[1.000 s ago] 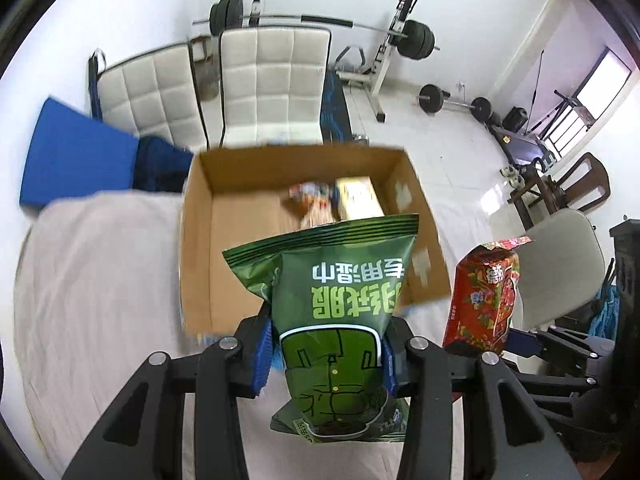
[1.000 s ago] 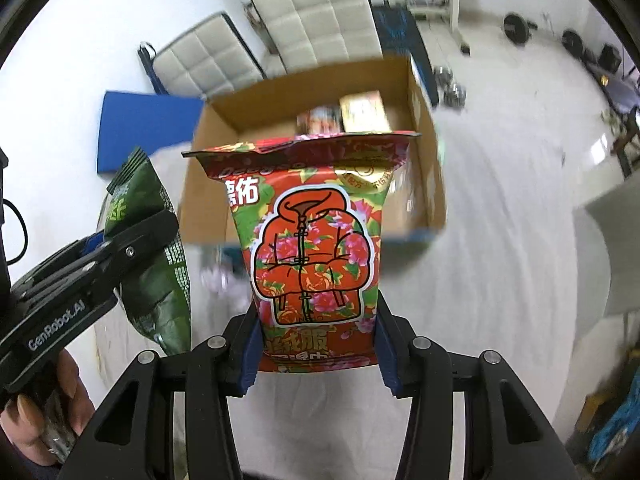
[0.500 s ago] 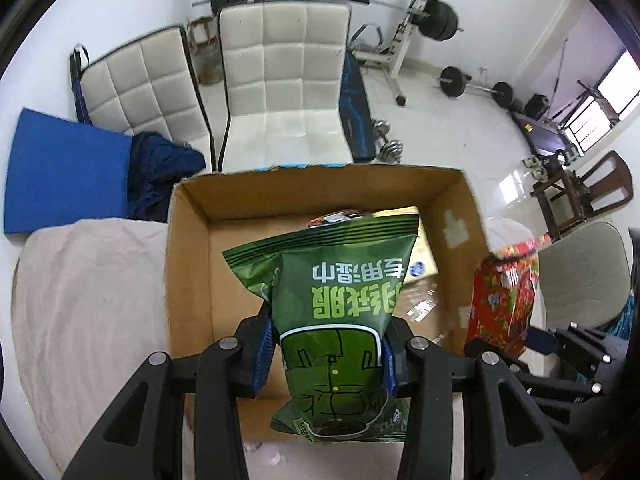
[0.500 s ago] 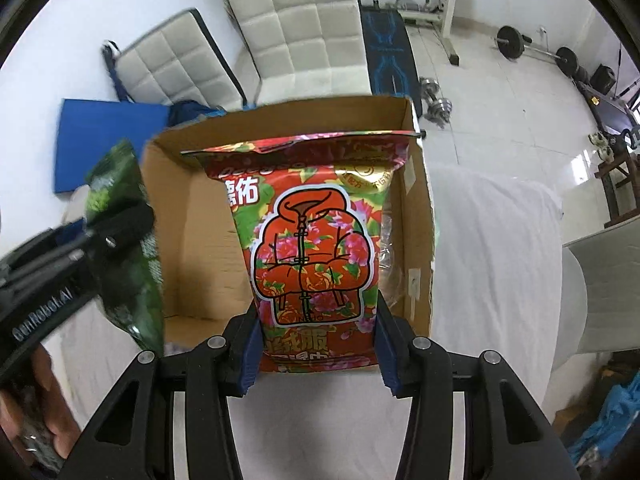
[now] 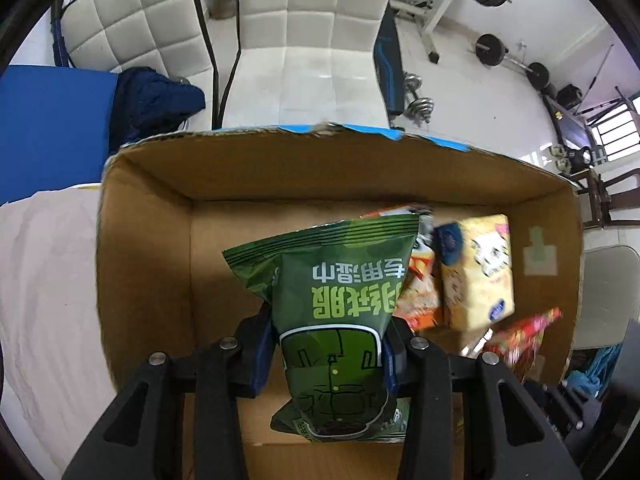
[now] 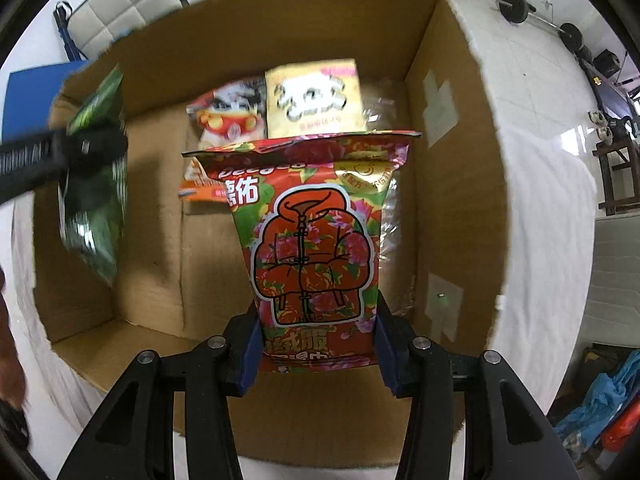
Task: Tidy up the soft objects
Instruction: 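Carry both packets into the cardboard box and open both tools, then withdraw both tools from the box toward the lilac cloth and stick packet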
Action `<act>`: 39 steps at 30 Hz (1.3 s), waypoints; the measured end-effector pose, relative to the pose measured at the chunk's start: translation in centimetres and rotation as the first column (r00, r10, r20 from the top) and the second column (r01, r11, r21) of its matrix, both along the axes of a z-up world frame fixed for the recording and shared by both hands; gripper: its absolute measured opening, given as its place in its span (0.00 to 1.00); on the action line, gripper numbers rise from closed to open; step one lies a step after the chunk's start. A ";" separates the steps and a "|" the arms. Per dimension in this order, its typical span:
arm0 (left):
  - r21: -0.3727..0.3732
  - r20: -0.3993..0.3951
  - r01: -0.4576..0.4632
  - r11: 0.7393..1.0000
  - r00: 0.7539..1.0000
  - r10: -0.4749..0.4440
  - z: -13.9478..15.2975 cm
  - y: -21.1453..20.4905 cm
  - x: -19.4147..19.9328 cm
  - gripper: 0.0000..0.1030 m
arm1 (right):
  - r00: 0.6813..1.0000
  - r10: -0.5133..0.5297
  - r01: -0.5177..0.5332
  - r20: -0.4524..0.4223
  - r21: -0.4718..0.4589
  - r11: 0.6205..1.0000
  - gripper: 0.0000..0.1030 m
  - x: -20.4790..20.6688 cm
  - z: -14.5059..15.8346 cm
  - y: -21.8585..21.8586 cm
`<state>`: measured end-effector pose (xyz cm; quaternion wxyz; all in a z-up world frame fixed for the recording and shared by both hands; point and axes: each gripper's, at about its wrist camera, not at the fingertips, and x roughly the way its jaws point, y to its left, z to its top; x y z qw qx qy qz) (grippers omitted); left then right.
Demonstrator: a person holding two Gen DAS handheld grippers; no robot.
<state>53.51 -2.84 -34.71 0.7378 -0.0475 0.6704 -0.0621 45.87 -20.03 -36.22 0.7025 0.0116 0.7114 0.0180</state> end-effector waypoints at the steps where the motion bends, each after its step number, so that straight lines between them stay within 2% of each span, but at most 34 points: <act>1: 0.001 -0.014 0.004 1.000 1.000 -0.004 -0.6 0.1 0.5 0.38 | 1.000 0.005 -0.005 -0.012 -0.006 1.000 0.49 -0.2 -0.2 0.4; 10: 0.081 -0.139 0.017 0.997 0.990 -0.005 -3.4 0.2 2.2 0.41 | 0.993 -0.012 0.013 -0.121 0.005 1.000 0.52 0.1 -3.7 0.3; 16: 0.058 -0.128 0.000 0.998 0.992 0.007 -2.2 0.5 2.1 0.45 | 0.995 -0.012 0.013 -0.103 0.005 1.000 0.56 0.1 -3.5 0.1; 19: 0.053 -0.119 0.007 0.999 0.993 -0.001 -1.3 0.3 1.6 0.46 | 0.996 -0.006 0.008 -0.086 0.020 1.000 0.59 0.7 -2.6 -0.1; 28: 0.042 -0.050 0.032 0.999 0.998 -0.030 2.8 0.1 -0.6 0.48 | 0.999 -0.019 0.020 -0.030 0.038 0.999 0.60 1.0 1.1 -0.1; 29: 0.039 -0.037 0.036 0.999 0.999 -0.035 3.3 0.1 -1.0 0.55 | 1.000 -0.020 0.020 -0.022 0.037 0.999 0.63 1.1 1.5 -0.1; 30: 0.038 -0.026 0.036 0.999 0.999 -0.035 3.7 0.2 -1.3 0.63 | 1.000 -0.019 0.019 -0.013 0.036 0.999 0.70 0.8 2.2 -0.4; 32: 0.040 0.004 0.032 0.999 0.999 -0.032 4.7 0.4 -2.2 0.69 | 1.000 -0.023 0.023 0.010 0.043 0.999 0.81 0.9 3.2 -0.5; 34: 0.032 0.026 0.012 0.999 1.000 -0.013 5.4 1.0 -3.1 0.78 | 0.999 -0.029 0.028 0.033 0.044 0.999 0.83 0.9 3.7 -0.5; 36: 0.026 0.054 -0.003 1.000 0.999 0.002 6.2 1.4 -3.8 0.92 | 0.998 -0.032 0.030 0.048 0.044 0.999 0.84 0.9 4.0 -0.4; 37: 0.025 0.064 -0.008 1.000 0.998 0.007 6.5 1.7 -4.2 0.92 | 0.998 -0.031 0.029 0.056 0.041 0.999 0.84 0.8 4.3 -0.4; 38: 0.021 0.069 -0.005 1.000 0.998 0.004 6.7 1.7 -4.6 0.93 | 0.997 -0.031 0.029 0.064 0.038 0.999 0.90 0.7 4.6 -0.6; 39: 0.019 0.079 -0.010 1.000 0.997 0.008 7.2 1.9 -5.1 0.93 | 0.996 -0.035 0.032 0.078 0.039 0.999 1.00 0.6 5.0 -0.6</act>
